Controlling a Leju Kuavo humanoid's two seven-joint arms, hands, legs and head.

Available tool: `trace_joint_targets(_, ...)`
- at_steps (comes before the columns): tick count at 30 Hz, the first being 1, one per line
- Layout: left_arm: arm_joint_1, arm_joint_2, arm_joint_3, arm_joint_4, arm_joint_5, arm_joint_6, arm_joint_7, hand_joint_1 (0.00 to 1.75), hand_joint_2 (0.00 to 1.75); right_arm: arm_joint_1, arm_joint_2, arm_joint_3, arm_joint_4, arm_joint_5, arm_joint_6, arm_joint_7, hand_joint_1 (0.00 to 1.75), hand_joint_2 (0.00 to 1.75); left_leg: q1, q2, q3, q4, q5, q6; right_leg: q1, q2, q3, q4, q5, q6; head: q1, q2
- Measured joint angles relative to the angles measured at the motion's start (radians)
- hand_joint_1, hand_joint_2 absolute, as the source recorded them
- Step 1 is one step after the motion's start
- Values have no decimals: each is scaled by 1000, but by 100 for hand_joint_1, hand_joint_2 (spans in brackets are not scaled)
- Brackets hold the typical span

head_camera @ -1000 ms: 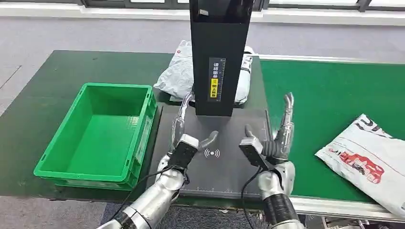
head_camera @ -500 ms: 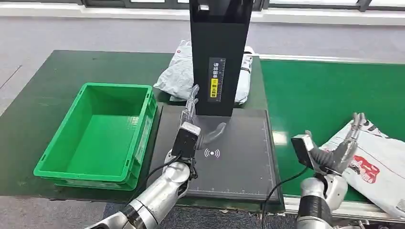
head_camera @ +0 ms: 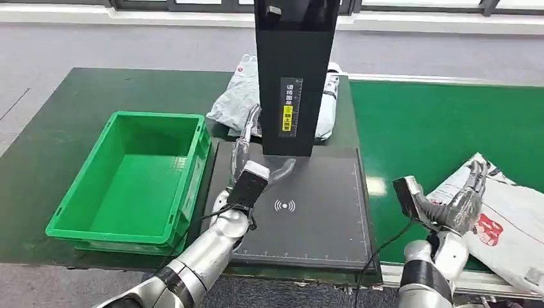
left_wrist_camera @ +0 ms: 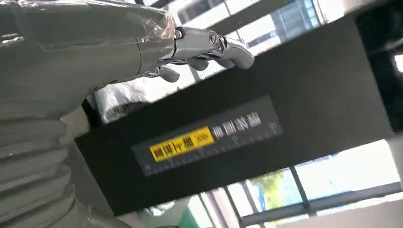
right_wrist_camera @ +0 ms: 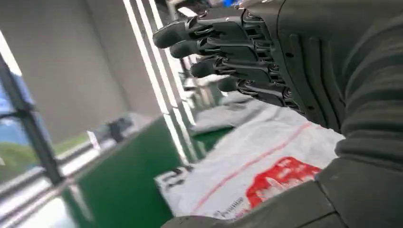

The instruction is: Moved the parcel from conveyor to table for the left to box.

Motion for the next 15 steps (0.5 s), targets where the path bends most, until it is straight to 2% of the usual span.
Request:
trace_joint_targets(2, 8, 4, 18, -5, -3, -3, 0, 0, 175, -4, -27, 52, 52, 16, 0, 151, 0, 175, 0, -1, 0, 0, 0, 0, 0, 0, 0, 0, 0, 0, 0, 0)
trace_joint_targets(6, 25, 10, 40, -16, -17, 9, 0, 0, 175, -8, -90, 155, 162, 19, 0, 314, 0, 175, 0, -1, -1, 0, 0, 1, 0, 0, 0, 0, 0, 0, 0, 0)
trace_joint_targets(15, 37, 17, 60, -11, -15, 26, 0, 0, 175, -35, -211, 345, 394, 20, 32, 526, 0, 175, 0, -2, -1, 0, 0, 1, 0, -2, 0, 0, 0, 0, 0, 0)
